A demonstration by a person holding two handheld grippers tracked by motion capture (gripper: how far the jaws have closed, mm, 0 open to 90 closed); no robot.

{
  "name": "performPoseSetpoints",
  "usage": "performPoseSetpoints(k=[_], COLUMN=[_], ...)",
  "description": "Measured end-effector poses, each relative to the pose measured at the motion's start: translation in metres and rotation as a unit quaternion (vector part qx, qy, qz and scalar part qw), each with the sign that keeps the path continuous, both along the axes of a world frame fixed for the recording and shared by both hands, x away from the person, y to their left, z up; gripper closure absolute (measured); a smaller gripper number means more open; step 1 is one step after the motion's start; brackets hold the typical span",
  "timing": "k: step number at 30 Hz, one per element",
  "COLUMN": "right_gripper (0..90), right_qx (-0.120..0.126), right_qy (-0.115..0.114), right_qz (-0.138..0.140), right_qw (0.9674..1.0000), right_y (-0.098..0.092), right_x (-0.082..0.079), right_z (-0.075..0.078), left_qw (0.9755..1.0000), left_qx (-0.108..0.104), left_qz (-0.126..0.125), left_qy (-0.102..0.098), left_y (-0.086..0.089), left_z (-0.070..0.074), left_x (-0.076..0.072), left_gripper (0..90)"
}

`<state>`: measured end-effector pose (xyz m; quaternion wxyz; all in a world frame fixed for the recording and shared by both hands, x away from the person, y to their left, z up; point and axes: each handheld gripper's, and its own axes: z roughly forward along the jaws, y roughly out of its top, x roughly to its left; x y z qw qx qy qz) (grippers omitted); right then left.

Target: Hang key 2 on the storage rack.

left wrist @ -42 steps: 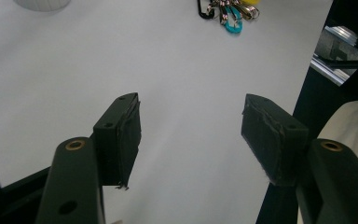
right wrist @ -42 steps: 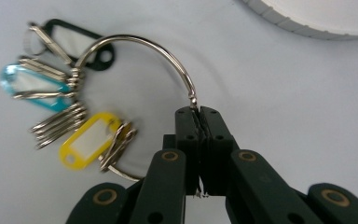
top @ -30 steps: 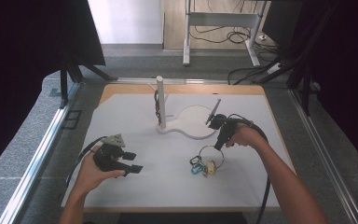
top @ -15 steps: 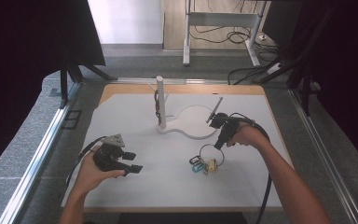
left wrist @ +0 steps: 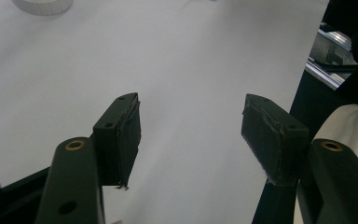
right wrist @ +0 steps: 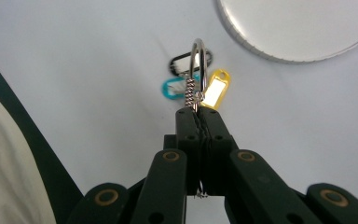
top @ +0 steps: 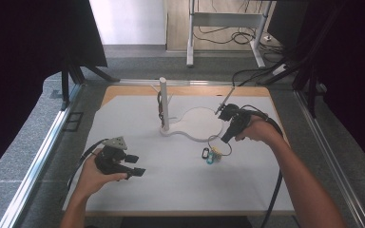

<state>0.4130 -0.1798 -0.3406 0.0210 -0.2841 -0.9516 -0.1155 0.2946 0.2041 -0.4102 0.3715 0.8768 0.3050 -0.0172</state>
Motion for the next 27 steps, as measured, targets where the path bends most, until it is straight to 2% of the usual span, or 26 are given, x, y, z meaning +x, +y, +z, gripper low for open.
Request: performPoseSetpoints(k=[17,27], right_gripper=[88.3,88.3], right_qx=[0.052,0.071], right_qy=[-0.025,-0.039], right_qz=[-0.015,-0.016], right_qw=[0.9982,0.9966], right_y=[-0.004,-0.001], right_x=[0.005,0.011], right_z=[0.033,0.052], left_qw=[1.0,1.0], left_qx=[0.0,0.0], left_qz=[0.0,0.001], left_qy=[0.001,0.002], left_y=[-0.001,-0.001], left_z=[0.0,0.0], left_x=[0.0,0.0], left_gripper=[38.1,38.0])
